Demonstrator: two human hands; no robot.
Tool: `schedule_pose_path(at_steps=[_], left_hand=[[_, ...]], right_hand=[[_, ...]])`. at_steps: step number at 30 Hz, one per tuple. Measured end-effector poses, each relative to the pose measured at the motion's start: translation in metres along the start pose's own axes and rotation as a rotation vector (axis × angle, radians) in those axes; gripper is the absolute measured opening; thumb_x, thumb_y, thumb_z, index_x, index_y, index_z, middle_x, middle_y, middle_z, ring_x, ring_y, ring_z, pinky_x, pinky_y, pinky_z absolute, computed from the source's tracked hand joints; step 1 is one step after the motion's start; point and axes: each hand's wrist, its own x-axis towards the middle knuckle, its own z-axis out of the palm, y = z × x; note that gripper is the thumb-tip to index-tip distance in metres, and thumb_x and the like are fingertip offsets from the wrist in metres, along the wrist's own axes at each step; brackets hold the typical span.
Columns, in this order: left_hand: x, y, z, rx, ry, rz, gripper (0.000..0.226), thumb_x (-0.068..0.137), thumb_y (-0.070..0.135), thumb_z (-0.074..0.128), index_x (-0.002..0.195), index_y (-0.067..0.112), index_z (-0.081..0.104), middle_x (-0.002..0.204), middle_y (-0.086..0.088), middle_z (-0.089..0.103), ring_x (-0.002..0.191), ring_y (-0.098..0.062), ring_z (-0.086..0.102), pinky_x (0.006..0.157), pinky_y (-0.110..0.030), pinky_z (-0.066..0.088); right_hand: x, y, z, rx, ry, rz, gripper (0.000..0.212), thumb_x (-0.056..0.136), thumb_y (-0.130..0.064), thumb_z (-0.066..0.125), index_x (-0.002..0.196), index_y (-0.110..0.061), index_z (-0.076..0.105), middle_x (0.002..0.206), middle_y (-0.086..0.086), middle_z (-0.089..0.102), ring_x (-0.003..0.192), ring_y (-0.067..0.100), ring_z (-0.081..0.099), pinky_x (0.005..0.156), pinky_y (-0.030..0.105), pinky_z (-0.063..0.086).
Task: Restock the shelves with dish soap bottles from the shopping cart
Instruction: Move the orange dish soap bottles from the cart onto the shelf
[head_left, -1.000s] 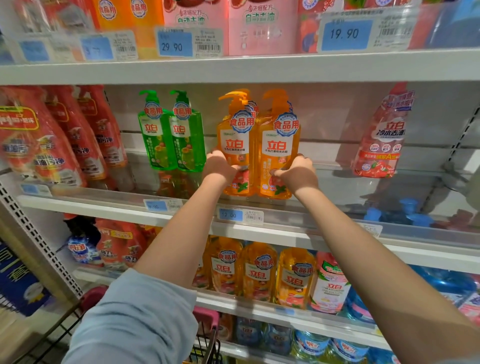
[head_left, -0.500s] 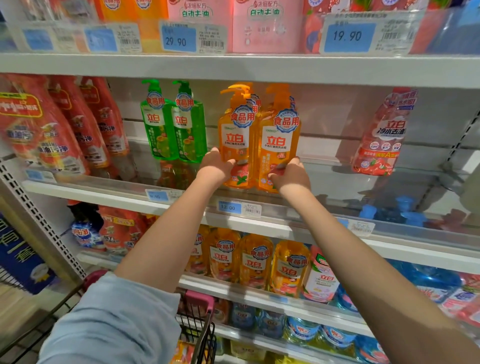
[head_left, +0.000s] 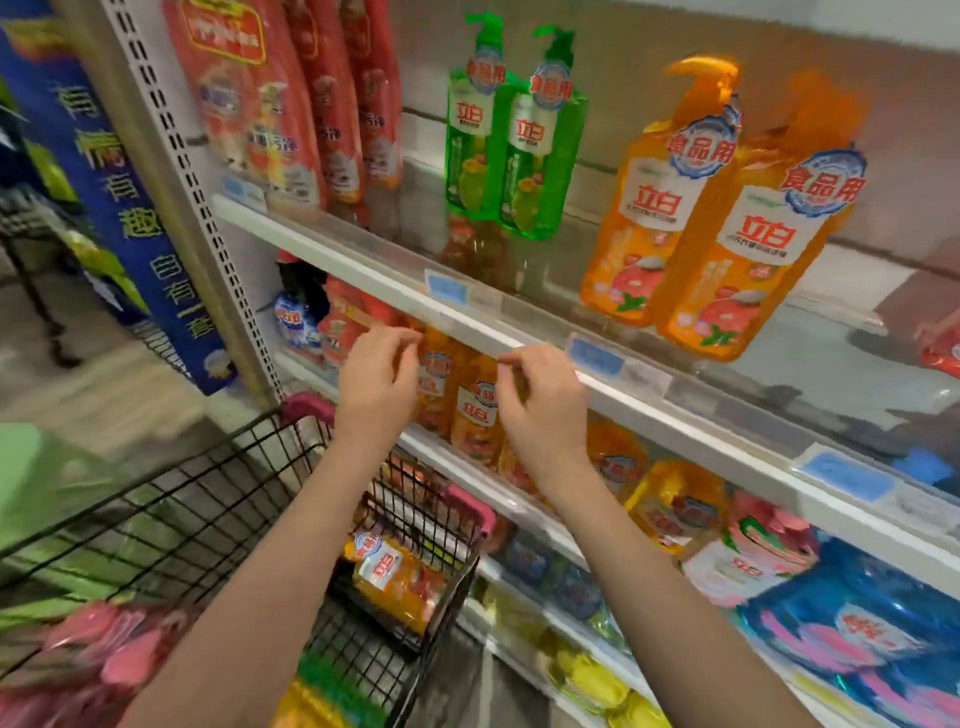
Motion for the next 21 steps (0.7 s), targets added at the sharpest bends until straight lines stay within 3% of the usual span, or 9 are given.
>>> schedule_pose_path(at_steps=[2,4,7,9,12,15,18,21], left_hand=[[-0.034,-0.036,-0.005,0.032,-0.062,-0.159,0.019,0.095,0.012,0.050,0.106,0.008,0.065,0.100,-0.004,0.062,0.096,-0.019,0.055,0.084,-0.033,0.044],[-0.074,-0.072,-0.006,0.077,-0.153,-0.370,0.020,0.096,0.014,0.050,0.109,0.010,0.064,0.103,-0.004,0.062,0.095,-0.017,0.057,0.082,-0.031,0.046],[-0.141,-0.124,-0.004,0.175,-0.322,-0.673,0.021,0.093,0.014,0.052,0.110,0.010,0.065,0.107,-0.007,0.063,0.095,-0.022,0.060,0.079,-0.032,0.046],[-0.187,-0.157,0.000,0.209,-0.488,-0.832,0.023,0.089,0.016,0.052,0.106,0.010,0.065,0.105,-0.010,0.065,0.099,-0.029,0.061,0.081,-0.035,0.049],[-0.244,-0.198,0.007,0.297,-0.645,-1.013,0.044,0.084,0.036,0.045,0.122,0.016,0.055,0.120,-0.011,0.060,0.111,-0.029,0.057,0.091,-0.036,0.049],[-0.274,-0.208,0.005,0.322,-0.665,-1.173,0.049,0.091,0.031,0.053,0.136,0.014,0.043,0.140,-0.013,0.042,0.125,-0.030,0.046,0.096,-0.038,0.044],[-0.298,-0.215,0.006,0.365,-0.664,-1.336,0.046,0.089,0.021,0.053,0.131,0.008,0.042,0.136,-0.014,0.040,0.125,-0.032,0.043,0.098,-0.041,0.044],[-0.321,-0.221,0.008,0.328,-0.541,-1.532,0.053,0.083,0.020,0.062,0.129,0.008,0.038,0.127,-0.016,0.039,0.122,-0.036,0.039,0.094,-0.044,0.043]], right_hand=[[-0.016,-0.006,0.032,0.027,-0.167,-0.028,0.012,0.085,-0.009,0.057,0.088,-0.004,0.068,0.084,0.008,0.066,0.083,0.022,0.060,0.076,0.023,0.040],[-0.034,-0.009,0.064,0.011,-0.468,-0.002,0.015,0.089,-0.014,0.055,0.094,-0.006,0.067,0.092,0.008,0.067,0.089,0.024,0.061,0.079,0.030,0.044],[-0.067,-0.005,0.114,-0.087,-0.983,0.097,0.016,0.091,-0.018,0.051,0.099,-0.009,0.062,0.110,0.011,0.063,0.095,0.024,0.056,0.077,0.030,0.045],[-0.092,0.001,0.144,-0.117,-1.185,0.151,0.023,0.090,-0.020,0.051,0.108,-0.008,0.060,0.113,0.014,0.061,0.101,0.028,0.059,0.076,0.030,0.046],[-0.122,0.012,0.183,-0.179,-1.378,0.163,0.028,0.091,-0.022,0.054,0.115,-0.009,0.056,0.114,0.015,0.060,0.107,0.032,0.059,0.074,0.030,0.042],[-0.148,0.027,0.223,-0.294,-1.529,0.172,0.038,0.092,-0.020,0.052,0.126,-0.005,0.050,0.127,0.016,0.055,0.114,0.032,0.054,0.089,0.034,0.046],[-0.176,0.042,0.259,-0.370,-1.647,0.161,0.043,0.092,-0.026,0.054,0.127,-0.003,0.046,0.128,0.018,0.052,0.115,0.034,0.052,0.088,0.037,0.046],[-0.198,0.058,0.289,-0.427,-1.653,0.158,0.056,0.091,-0.028,0.056,0.137,-0.003,0.036,0.137,0.020,0.043,0.125,0.035,0.044,0.098,0.039,0.042]])
